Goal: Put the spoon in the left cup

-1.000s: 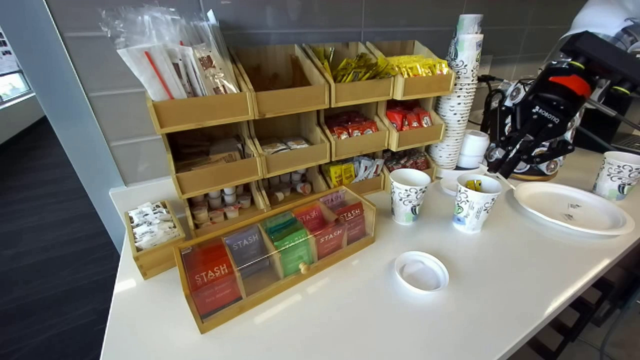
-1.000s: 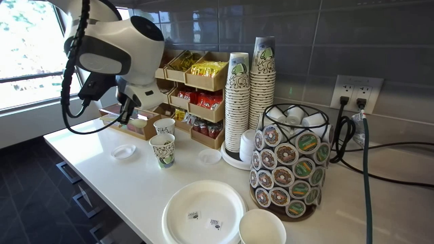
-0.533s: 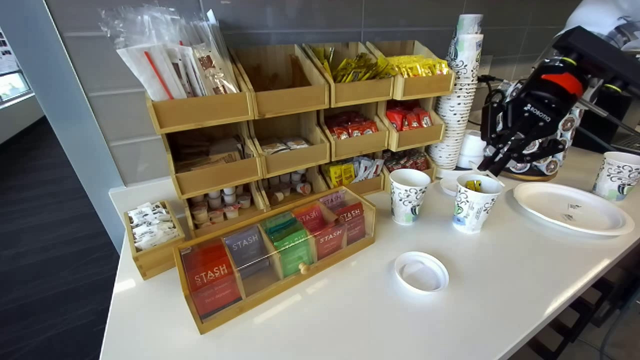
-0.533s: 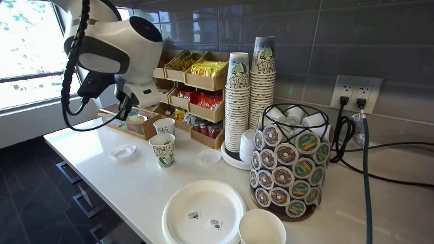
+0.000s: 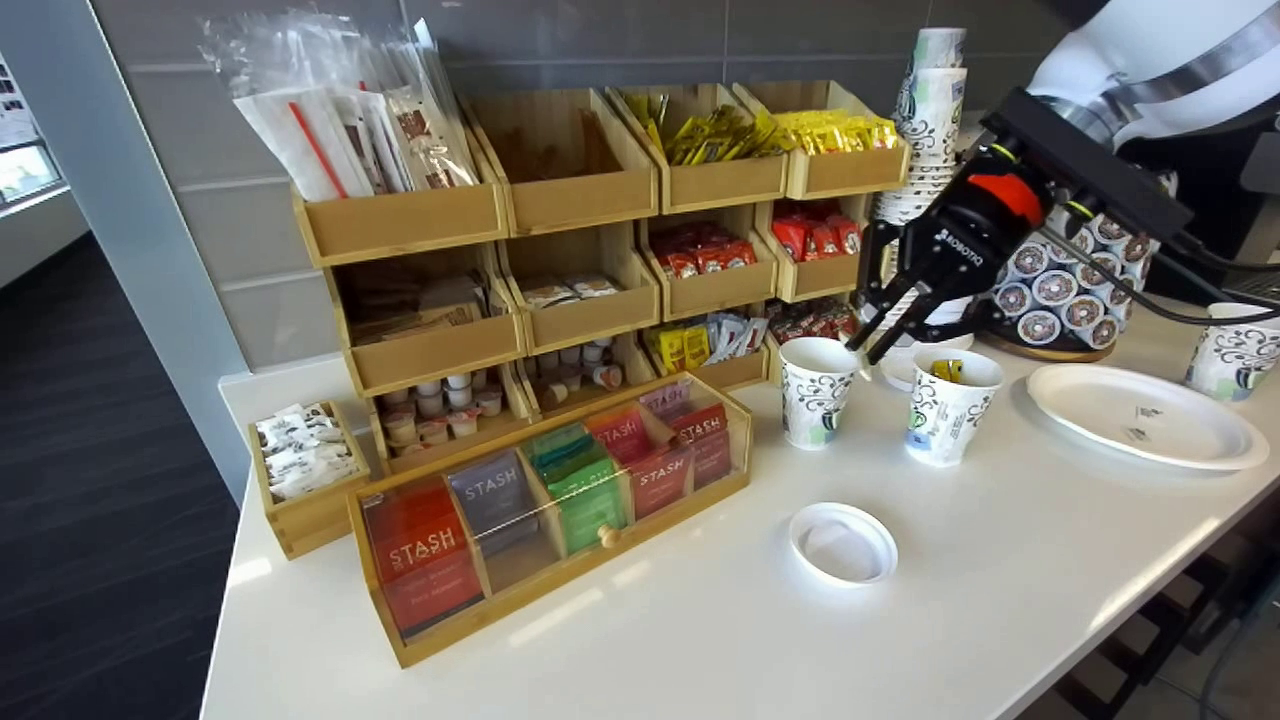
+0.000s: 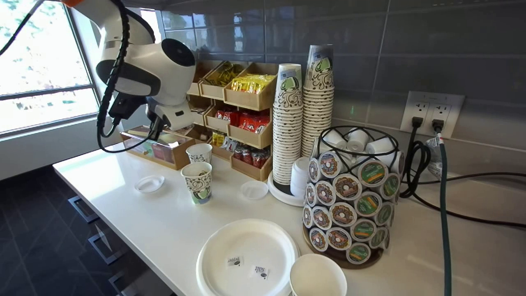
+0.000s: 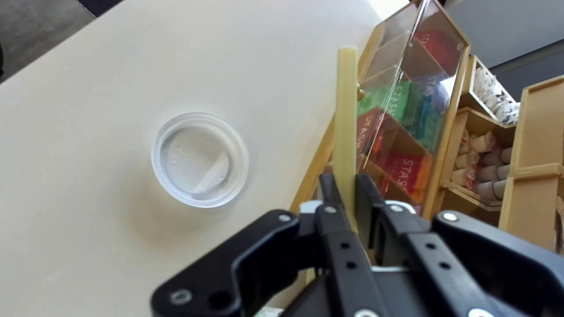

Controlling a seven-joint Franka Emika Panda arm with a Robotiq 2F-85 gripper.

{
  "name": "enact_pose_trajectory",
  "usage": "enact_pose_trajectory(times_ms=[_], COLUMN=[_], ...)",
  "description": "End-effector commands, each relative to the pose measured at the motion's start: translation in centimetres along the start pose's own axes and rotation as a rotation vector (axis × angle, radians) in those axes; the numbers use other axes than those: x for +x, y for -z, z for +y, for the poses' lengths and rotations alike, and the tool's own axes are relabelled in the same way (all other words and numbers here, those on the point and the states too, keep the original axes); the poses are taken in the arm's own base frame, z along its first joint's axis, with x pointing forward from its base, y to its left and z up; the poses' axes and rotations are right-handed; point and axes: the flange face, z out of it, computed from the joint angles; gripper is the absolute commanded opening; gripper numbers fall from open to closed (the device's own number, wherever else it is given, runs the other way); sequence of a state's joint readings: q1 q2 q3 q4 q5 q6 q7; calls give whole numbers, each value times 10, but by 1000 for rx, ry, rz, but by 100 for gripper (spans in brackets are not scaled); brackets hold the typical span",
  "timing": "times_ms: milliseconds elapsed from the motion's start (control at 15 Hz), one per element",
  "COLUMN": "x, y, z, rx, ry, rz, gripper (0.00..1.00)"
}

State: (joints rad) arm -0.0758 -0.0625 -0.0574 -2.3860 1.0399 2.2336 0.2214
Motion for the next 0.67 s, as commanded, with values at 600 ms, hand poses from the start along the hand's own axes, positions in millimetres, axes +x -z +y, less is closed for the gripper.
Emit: enact_pose_trajectory(times_ms=[600], x=[75], y=[-21], z=[-23], rx=[60], ry=[-25], rz=[66], gripper=[4])
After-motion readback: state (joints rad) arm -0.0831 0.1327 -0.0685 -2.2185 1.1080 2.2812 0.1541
